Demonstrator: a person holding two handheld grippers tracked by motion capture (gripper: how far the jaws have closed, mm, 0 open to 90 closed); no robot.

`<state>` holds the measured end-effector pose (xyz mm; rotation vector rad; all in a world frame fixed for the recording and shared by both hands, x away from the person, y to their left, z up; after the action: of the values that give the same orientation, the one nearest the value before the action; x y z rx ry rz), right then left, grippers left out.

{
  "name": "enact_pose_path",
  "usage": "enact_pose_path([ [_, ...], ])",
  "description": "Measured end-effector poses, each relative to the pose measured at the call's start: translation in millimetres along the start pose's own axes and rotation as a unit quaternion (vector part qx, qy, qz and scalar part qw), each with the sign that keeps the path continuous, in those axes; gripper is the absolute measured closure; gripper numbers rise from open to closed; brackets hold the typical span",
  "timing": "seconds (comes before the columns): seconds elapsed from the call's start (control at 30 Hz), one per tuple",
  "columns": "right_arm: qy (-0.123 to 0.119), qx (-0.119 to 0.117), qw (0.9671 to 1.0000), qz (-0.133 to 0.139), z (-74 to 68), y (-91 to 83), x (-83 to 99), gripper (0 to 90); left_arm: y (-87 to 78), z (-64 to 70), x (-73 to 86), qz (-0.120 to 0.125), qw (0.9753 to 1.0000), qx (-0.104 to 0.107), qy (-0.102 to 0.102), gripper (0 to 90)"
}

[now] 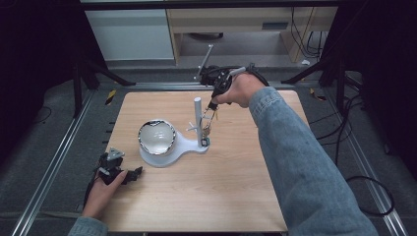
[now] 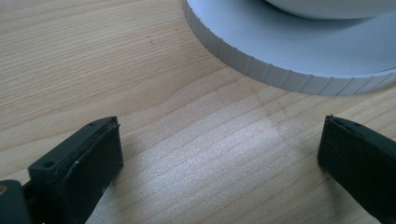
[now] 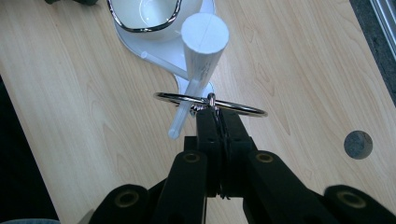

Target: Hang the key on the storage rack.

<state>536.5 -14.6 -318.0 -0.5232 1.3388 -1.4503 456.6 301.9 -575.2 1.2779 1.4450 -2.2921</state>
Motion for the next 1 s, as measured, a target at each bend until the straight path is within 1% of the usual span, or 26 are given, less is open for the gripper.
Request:
enact_pose_path([
  [0.13, 0.003, -0.006, 1.0, -0.001, 0.9, 8.1, -1.3, 88.6, 0.0, 0.0, 0.0, 0.0, 1.0, 0.0, 0.0, 0.0],
  [0.23, 0.009, -0.012, 0.9999, -0.002, 0.7, 13.7, -1.8, 88.5, 0.0, 0.0, 0.0, 0.0, 1.0, 0.0, 0.0, 0.0],
  [0.37, 0.011, -0.016, 0.9998, -0.002, 0.7, 18.9, -3.2, 88.4, 0.0, 0.0, 0.0, 0.0, 1.0, 0.0, 0.0, 0.0],
  [0.4, 0.011, -0.018, 0.9998, -0.002, 0.2, 20.0, -3.4, 88.4, 0.0, 0.0, 0.0, 0.0, 1.0, 0.0, 0.0, 0.0],
  [0.57, 0.009, -0.018, 0.9998, -0.001, 1.1, 22.9, -3.6, 88.3, 0.0, 0.0, 0.0, 0.0, 1.0, 0.0, 0.0, 0.0],
  [0.67, 0.012, -0.021, 0.9997, -0.001, 0.0, 23.9, -3.8, 87.9, 0.0, 0.0, 0.0, 0.0, 1.0, 0.0, 0.0, 0.0],
  [0.77, 0.01, -0.02, 0.9998, -0.002, -0.1, 25.4, -3.1, 85.3, 0.0, 0.0, 0.0, 0.0, 1.0, 0.0, 0.0, 0.0],
  [0.8, 0.01, -0.019, 0.9998, -0.003, -0.1, 25.9, -2.5, 83.1, 0.0, 0.0, 0.0, 0.0, 1.0, 0.0, 0.0, 0.0],
  [0.87, 0.012, -0.016, 0.9998, -0.004, 0.2, 26.5, -1.2, 80.5, 0.0, 0.0, 0.0, 0.0, 1.0, 0.0, 0.0, 0.0],
  [0.93, 0.012, -0.012, 0.9999, 0.0, 1.8, 26.4, -0.3, 78.7, 0.0, 0.0, 0.0, 0.0, 1.0, 0.0, 0.0, 0.0],
  [1.0, 0.018, -0.01, 0.9998, 0.001, 2.8, 25.4, 0.7, 76.7, 0.0, 0.0, 0.0, 0.0, 1.0, 0.0, 0.0, 0.0],
])
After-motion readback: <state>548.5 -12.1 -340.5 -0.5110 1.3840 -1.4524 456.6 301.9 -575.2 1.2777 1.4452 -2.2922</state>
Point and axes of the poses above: each handheld gripper's, and its own axes: y roughly forward along the jaws, x roughly out of its underside, z roughly to its right, the point moved 8 cm from there along y, roughly forward along the jaws, and after that the axes turned 14 degrees about x, right-handed, at the moved point
